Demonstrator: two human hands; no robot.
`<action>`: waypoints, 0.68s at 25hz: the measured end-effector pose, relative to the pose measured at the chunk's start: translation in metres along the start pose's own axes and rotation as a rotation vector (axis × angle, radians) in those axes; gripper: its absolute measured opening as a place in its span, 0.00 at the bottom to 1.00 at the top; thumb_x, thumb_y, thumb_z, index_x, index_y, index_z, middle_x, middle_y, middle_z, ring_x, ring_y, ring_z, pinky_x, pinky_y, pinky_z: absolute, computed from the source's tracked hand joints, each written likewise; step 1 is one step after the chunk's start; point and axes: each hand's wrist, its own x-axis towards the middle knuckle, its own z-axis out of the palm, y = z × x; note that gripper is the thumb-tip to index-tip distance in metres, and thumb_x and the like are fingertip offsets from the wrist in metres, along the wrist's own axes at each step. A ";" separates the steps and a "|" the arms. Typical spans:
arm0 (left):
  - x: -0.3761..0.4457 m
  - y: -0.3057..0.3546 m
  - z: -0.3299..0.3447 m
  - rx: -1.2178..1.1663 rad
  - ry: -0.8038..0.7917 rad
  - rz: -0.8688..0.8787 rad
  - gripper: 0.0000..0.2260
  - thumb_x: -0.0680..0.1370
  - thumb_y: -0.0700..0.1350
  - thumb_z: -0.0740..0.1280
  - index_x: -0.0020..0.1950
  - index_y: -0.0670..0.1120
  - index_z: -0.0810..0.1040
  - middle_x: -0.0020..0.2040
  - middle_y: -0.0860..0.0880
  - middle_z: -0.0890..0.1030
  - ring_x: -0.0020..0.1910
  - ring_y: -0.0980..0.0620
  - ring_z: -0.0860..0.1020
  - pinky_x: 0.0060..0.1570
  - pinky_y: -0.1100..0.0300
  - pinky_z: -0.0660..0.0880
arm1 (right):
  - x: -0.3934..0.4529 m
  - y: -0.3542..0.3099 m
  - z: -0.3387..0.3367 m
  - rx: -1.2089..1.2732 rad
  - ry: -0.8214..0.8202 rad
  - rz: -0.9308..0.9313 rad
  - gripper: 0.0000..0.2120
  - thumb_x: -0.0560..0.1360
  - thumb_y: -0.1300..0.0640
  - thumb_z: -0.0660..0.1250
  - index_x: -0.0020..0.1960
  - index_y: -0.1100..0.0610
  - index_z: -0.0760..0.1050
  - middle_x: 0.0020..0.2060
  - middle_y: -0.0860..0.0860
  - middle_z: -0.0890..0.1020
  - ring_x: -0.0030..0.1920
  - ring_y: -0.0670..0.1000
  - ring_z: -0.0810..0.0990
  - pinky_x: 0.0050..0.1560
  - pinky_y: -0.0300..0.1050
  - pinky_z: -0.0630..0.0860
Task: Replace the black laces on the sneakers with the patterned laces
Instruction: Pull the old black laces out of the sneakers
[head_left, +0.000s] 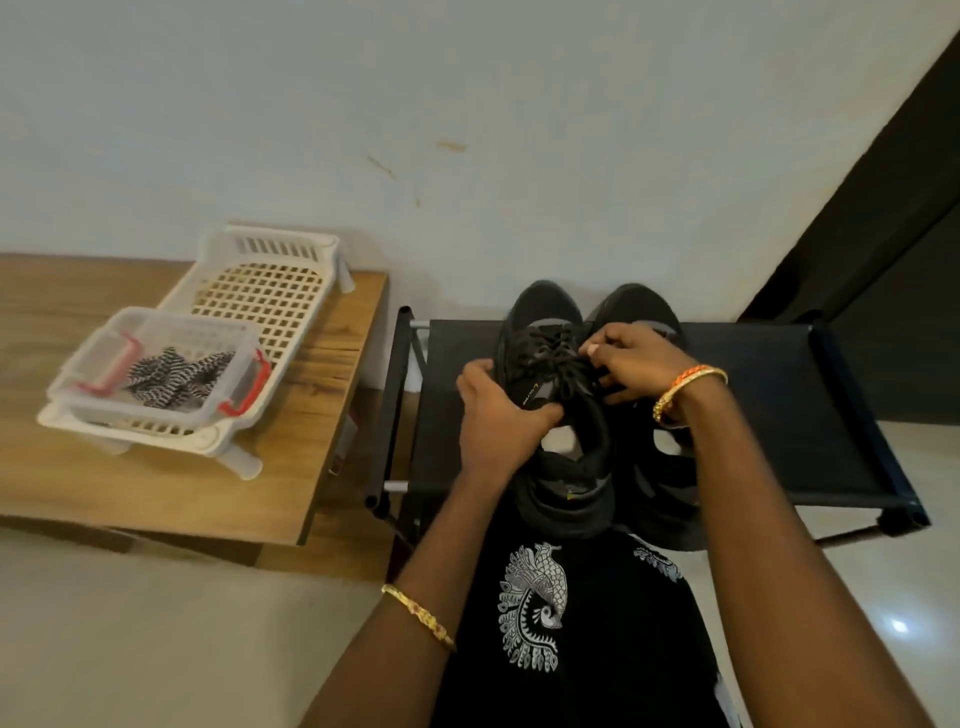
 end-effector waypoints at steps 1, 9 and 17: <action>-0.009 0.002 0.003 0.084 0.108 0.075 0.28 0.67 0.49 0.76 0.60 0.47 0.64 0.57 0.53 0.64 0.52 0.51 0.72 0.45 0.57 0.71 | -0.005 0.001 0.002 0.012 0.029 -0.036 0.07 0.80 0.56 0.59 0.52 0.56 0.75 0.46 0.54 0.78 0.47 0.53 0.79 0.46 0.47 0.79; -0.011 0.021 -0.018 0.451 0.043 0.257 0.11 0.75 0.43 0.68 0.58 0.47 0.80 0.54 0.48 0.75 0.51 0.47 0.76 0.43 0.56 0.71 | -0.019 -0.012 0.022 -0.347 0.150 -0.291 0.06 0.75 0.56 0.67 0.50 0.53 0.81 0.43 0.50 0.82 0.45 0.49 0.78 0.48 0.40 0.72; -0.017 0.012 -0.011 0.335 0.040 0.252 0.17 0.76 0.40 0.67 0.65 0.49 0.77 0.58 0.48 0.73 0.56 0.49 0.74 0.46 0.59 0.73 | -0.008 -0.027 0.044 -0.568 0.268 -0.201 0.02 0.72 0.56 0.67 0.41 0.51 0.78 0.44 0.52 0.81 0.45 0.54 0.80 0.47 0.51 0.79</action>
